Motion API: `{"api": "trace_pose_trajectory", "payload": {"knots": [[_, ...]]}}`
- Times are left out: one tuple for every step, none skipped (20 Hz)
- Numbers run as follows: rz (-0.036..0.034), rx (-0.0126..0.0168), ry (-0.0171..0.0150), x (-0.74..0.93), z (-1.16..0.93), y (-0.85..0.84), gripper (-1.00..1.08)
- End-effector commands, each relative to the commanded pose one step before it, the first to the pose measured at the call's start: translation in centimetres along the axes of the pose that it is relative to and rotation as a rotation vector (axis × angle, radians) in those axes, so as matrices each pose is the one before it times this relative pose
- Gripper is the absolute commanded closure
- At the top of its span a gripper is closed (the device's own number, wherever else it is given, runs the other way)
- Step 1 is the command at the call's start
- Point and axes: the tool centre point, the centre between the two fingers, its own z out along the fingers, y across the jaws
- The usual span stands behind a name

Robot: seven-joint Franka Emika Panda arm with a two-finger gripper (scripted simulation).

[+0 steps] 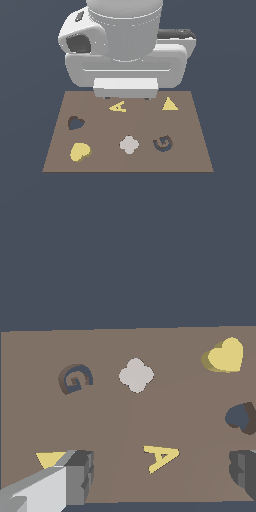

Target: Insert a designated object into the corresponding slot on a board.

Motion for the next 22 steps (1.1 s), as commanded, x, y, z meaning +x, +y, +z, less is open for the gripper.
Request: {"api": "trace_pose_trajectory", "payload": {"knots": [[0.00000,0.00000,0.00000,0.000,0.000,0.001,-0.92],[0.00000,0.00000,0.00000,0.014,0.016,0.002,-0.92],[0.00097,-0.00011,-0.00008,0.043,0.054,0.063,-0.92],[0.00137,-0.00014,-0.00012,0.072,0.089,0.091,-0.92],[0.00181,-0.00018,-0.00016,0.100,0.124,0.121,-0.92],[0.00227,-0.00022,-0.00020,0.128,0.159,0.152,-0.92],[0.00282,-0.00027,-0.00025,0.156,0.194,0.189,-0.92],[0.00335,-0.00032,-0.00030,0.185,0.229,0.224,-0.92],[0.00387,-0.00037,-0.00034,0.213,0.264,0.259,-0.92],[0.00433,-0.00040,-0.00038,0.241,0.298,0.289,-0.92],[0.00489,-0.00045,-0.00043,0.269,0.332,0.326,-0.92],[0.00535,-0.00048,-0.00047,0.297,0.365,0.357,-0.92],[0.00581,-0.00050,-0.00051,0.324,0.398,0.387,-0.92],[0.00632,-0.00053,-0.00056,0.349,0.428,0.420,-0.92],[0.00672,-0.00055,-0.00059,0.373,0.456,0.446,-0.92],[0.00713,-0.00056,-0.00063,0.396,0.482,0.472,-0.92],[0.00751,-0.00057,-0.00067,0.417,0.506,0.497,-0.92],[0.00785,-0.00057,-0.00070,0.436,0.527,0.518,-0.92],[0.00818,-0.00057,-0.00073,0.455,0.547,0.539,-0.92],[0.00846,-0.00057,-0.00075,0.471,0.564,0.556,-0.92],[0.00871,-0.00056,-0.00078,0.486,0.578,0.571,-0.92],[0.00892,-0.00055,-0.00080,0.500,0.590,0.583,-0.92]]}}
